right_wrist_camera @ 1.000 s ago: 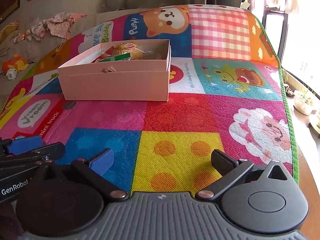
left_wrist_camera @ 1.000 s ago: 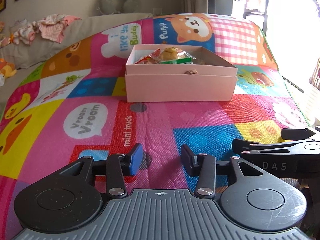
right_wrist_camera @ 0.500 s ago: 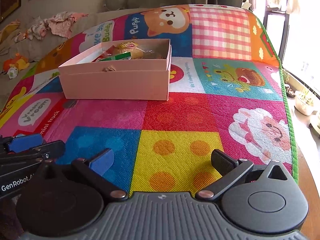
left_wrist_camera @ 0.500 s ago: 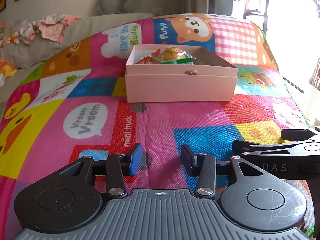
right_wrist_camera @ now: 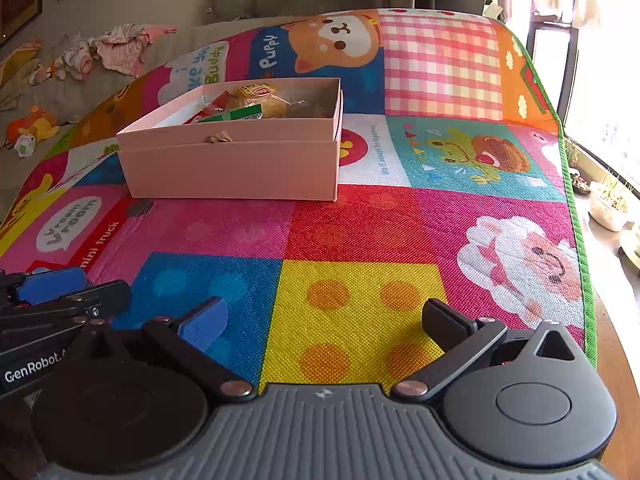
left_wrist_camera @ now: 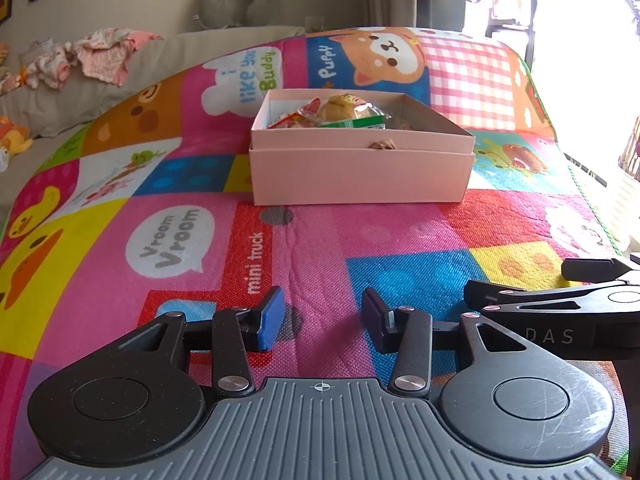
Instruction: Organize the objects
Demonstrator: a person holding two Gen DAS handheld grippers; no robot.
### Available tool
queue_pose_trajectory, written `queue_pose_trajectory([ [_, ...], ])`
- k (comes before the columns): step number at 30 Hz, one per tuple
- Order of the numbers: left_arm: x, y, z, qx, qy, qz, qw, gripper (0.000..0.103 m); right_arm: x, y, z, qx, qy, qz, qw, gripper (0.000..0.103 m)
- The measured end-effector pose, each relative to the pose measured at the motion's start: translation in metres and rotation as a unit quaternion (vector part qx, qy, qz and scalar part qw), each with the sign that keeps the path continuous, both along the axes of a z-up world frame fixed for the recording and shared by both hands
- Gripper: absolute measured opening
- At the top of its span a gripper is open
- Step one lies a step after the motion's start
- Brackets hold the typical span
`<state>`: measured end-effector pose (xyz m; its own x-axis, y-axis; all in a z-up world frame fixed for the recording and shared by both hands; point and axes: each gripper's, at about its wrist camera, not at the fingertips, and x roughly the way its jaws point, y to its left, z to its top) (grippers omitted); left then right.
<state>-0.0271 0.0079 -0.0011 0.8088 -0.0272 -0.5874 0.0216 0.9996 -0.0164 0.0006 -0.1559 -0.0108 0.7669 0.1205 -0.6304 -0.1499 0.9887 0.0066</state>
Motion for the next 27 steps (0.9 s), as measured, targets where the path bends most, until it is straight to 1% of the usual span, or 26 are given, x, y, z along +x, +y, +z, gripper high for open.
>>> queue_pose_trajectory([
  [4,0.0004,0.0012,0.0003,-0.007,0.000,0.000,1.0000,0.048,-0.0003,0.0000,0.0004,0.000,0.000,0.000,1.000,0.103],
  [7,0.0003,0.0010,0.0003,-0.001,0.000,0.000,1.0000,0.048,-0.0001,-0.0004,0.0005,0.002,0.000,0.000,1.000,0.103],
  [11,0.0003,0.0017,0.0005,-0.007,0.000,-0.001,1.0000,0.048,-0.0005,0.0015,0.0002,0.000,0.000,0.000,1.000,0.103],
  [18,0.0010,-0.0020,0.0006,0.004,0.001,0.000,1.0000,0.048,-0.0002,0.0007,0.0001,0.001,0.000,0.000,1.000,0.103],
  [27,0.0009,-0.0030,0.0008,0.002,0.001,0.000,1.0000,0.048,-0.0012,0.0019,0.0001,0.001,0.000,-0.001,1.000,0.103],
])
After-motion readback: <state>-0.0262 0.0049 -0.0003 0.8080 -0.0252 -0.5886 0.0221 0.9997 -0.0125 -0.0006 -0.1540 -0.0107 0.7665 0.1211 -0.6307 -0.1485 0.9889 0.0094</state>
